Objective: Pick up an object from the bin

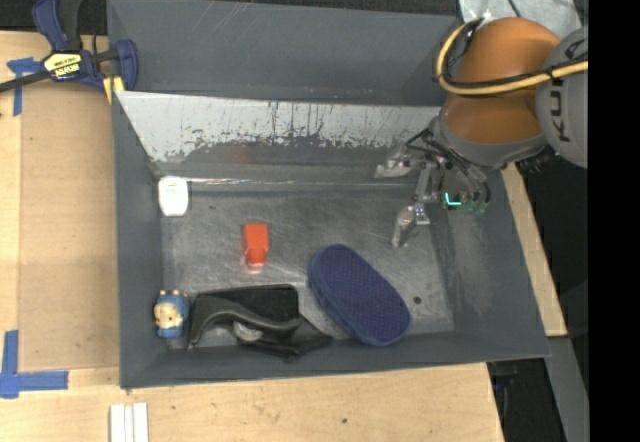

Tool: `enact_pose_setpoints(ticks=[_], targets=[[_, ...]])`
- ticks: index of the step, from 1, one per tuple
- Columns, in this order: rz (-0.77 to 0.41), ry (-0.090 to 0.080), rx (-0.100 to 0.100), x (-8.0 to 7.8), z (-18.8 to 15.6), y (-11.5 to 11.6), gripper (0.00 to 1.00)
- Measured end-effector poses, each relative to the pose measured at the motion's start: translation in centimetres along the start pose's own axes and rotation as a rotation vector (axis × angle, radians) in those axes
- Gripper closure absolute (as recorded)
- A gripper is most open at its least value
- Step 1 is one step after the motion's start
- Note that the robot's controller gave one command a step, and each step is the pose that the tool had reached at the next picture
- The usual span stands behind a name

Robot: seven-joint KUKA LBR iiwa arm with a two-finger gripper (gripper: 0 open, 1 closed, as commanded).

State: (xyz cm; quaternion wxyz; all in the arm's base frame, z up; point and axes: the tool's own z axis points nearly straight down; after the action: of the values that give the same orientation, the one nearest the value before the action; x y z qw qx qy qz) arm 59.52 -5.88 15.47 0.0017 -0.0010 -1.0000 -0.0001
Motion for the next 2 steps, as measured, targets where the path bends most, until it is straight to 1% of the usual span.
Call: enact_pose_setpoints(ticks=[1,2], targets=[[-0.021,-0.025,0.004,4.3,6.9,3.9,0.00],[-0.100,-0.017,0.002,-2.5,5.1,3.4,0.00]])
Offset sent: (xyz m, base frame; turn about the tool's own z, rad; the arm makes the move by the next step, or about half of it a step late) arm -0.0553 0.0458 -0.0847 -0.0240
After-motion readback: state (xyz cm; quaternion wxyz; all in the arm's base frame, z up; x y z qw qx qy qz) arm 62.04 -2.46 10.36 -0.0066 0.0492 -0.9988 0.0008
